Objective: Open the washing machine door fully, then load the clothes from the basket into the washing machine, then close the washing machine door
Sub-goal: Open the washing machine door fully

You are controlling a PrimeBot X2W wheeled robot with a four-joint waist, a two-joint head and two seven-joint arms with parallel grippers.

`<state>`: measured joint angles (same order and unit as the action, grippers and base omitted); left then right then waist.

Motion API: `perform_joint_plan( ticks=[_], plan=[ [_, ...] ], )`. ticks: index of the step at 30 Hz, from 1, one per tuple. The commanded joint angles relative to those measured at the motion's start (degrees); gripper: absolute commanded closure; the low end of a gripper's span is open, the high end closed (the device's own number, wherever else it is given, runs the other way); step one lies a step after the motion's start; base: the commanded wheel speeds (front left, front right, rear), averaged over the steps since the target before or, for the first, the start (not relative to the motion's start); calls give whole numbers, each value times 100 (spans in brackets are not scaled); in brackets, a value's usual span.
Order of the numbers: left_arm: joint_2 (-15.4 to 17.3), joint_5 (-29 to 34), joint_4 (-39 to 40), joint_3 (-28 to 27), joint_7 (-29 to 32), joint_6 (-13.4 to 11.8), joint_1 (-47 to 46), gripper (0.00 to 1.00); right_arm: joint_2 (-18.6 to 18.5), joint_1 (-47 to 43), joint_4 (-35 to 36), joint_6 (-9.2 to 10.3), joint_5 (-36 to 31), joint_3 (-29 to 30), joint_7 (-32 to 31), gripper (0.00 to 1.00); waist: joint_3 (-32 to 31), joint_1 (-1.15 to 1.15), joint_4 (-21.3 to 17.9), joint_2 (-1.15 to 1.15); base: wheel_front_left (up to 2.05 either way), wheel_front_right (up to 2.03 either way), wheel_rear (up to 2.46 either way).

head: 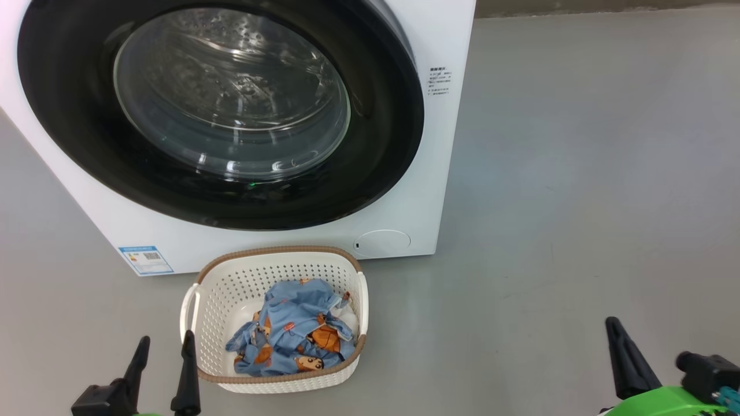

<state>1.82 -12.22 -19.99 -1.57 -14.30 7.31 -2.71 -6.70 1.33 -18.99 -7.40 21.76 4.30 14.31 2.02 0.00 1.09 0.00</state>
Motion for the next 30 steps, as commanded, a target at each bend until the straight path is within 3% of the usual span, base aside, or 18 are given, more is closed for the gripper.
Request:
perform_joint_plan(
  ticks=[1,8,17,23,30],
  plan=[
    [106,-2,145,-159,-70,18,-194,0,-16,217,88,-9,246,-65,69,100,10,0,5,0,0,0,0],
    [106,-13,186,-139,-70,18,-157,0,79,406,-188,-9,2698,169,69,100,133,0,40,0,0,0,0],
    [106,51,323,-61,-70,18,-257,0,-610,712,-265,-9,5734,65,-18,100,578,0,110,0,0,0,0],
    [106,108,382,-86,-70,18,-352,0,-941,858,-232,-9,6660,238,-380,100,843,0,137,0,0,0,0],
    [106,170,520,-109,-70,18,-443,0,-1199,1286,-193,-9,7454,794,-1409,100,1305,0,135,0,0,0,0]
  ],
)
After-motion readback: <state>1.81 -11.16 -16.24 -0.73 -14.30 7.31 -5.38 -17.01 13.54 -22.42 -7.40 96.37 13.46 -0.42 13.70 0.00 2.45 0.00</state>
